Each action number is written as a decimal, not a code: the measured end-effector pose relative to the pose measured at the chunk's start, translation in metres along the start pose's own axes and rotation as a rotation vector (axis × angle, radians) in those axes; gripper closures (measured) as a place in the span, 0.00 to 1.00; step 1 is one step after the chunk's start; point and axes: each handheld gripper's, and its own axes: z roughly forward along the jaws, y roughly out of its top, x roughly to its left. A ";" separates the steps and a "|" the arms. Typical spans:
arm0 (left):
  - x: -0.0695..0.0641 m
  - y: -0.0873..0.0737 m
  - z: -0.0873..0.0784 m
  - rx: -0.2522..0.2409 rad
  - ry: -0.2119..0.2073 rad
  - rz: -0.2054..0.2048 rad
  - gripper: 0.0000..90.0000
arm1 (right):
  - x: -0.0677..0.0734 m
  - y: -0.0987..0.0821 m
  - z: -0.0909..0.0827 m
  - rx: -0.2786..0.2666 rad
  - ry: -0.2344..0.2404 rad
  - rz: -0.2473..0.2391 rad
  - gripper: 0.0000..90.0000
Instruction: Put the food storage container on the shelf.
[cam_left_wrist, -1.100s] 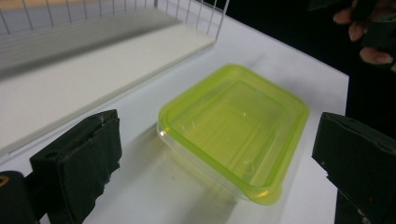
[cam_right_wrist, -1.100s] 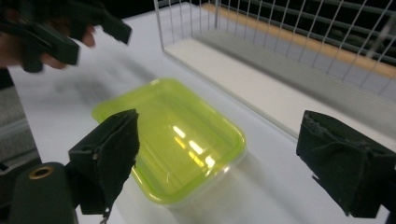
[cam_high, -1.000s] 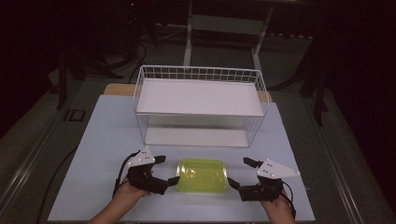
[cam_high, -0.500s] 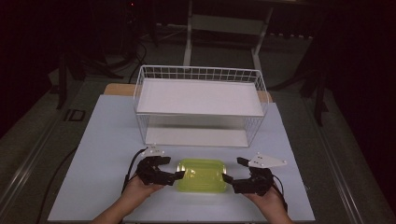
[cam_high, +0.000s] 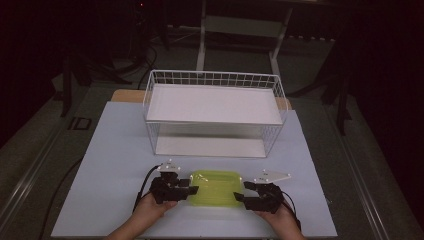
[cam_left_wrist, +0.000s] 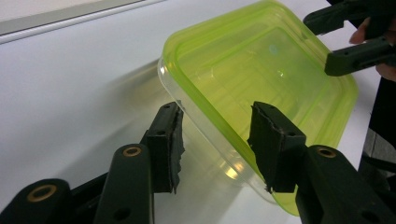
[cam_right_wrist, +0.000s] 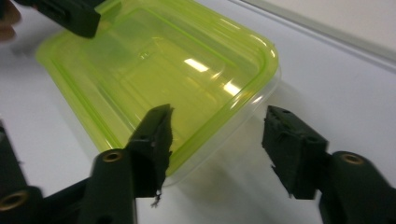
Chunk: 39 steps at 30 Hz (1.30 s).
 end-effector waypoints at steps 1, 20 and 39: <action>0.000 -0.001 0.000 -0.001 -0.002 -0.003 0.63 | 0.000 0.001 0.000 0.004 -0.005 0.002 0.54; -0.011 -0.003 -0.009 0.013 -0.021 0.004 0.78 | 0.007 0.000 -0.008 0.021 0.070 0.117 0.73; -0.025 -0.004 -0.017 0.024 0.021 -0.030 0.89 | 0.013 0.005 -0.013 0.040 0.016 0.143 0.86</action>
